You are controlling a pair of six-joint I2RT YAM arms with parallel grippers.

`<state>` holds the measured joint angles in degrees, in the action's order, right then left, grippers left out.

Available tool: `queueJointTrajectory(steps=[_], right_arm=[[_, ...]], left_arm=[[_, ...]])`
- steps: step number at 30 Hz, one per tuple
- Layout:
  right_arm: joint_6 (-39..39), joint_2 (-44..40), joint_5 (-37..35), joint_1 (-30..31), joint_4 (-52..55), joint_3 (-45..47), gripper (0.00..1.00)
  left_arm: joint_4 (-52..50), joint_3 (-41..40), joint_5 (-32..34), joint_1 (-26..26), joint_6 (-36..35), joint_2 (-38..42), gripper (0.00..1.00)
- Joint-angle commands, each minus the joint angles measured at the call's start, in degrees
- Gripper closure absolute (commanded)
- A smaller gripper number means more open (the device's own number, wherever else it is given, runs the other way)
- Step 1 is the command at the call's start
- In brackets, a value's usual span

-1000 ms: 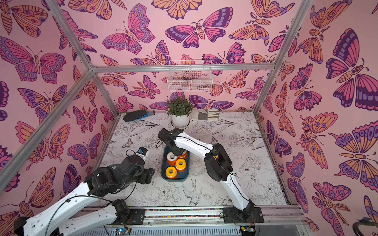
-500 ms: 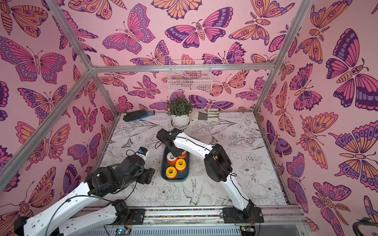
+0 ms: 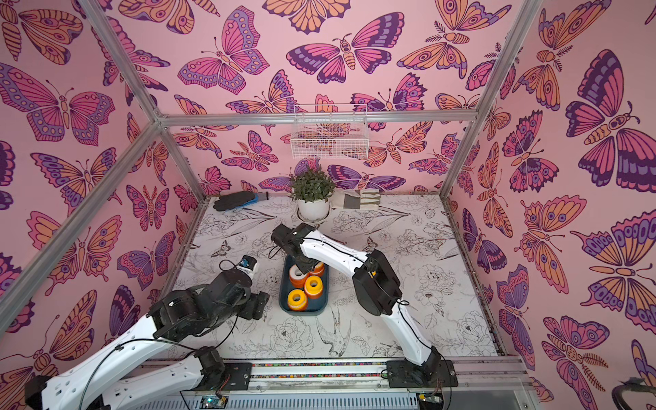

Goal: Put the sealing tape into the storage box
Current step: Place the sealing tape in the storage box.

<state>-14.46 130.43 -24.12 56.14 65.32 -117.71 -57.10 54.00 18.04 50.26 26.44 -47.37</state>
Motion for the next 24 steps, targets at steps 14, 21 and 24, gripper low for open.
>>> queueJointTrajectory(steps=[14,21,24], right_arm=[[-0.8,-13.1,1.7,-1.0,-11.0,12.2,0.27],[-4.0,-32.0,4.5,-6.9,-26.2,34.0,0.28],[-5.7,-41.3,4.7,-11.1,-33.0,44.6,0.28]], left_arm=[[-1.1,-0.4,0.7,-0.3,0.5,0.4,0.13],[-1.1,-0.4,0.7,-0.3,0.5,0.4,0.13],[-1.1,-0.4,0.6,-0.4,0.5,0.3,0.13]])
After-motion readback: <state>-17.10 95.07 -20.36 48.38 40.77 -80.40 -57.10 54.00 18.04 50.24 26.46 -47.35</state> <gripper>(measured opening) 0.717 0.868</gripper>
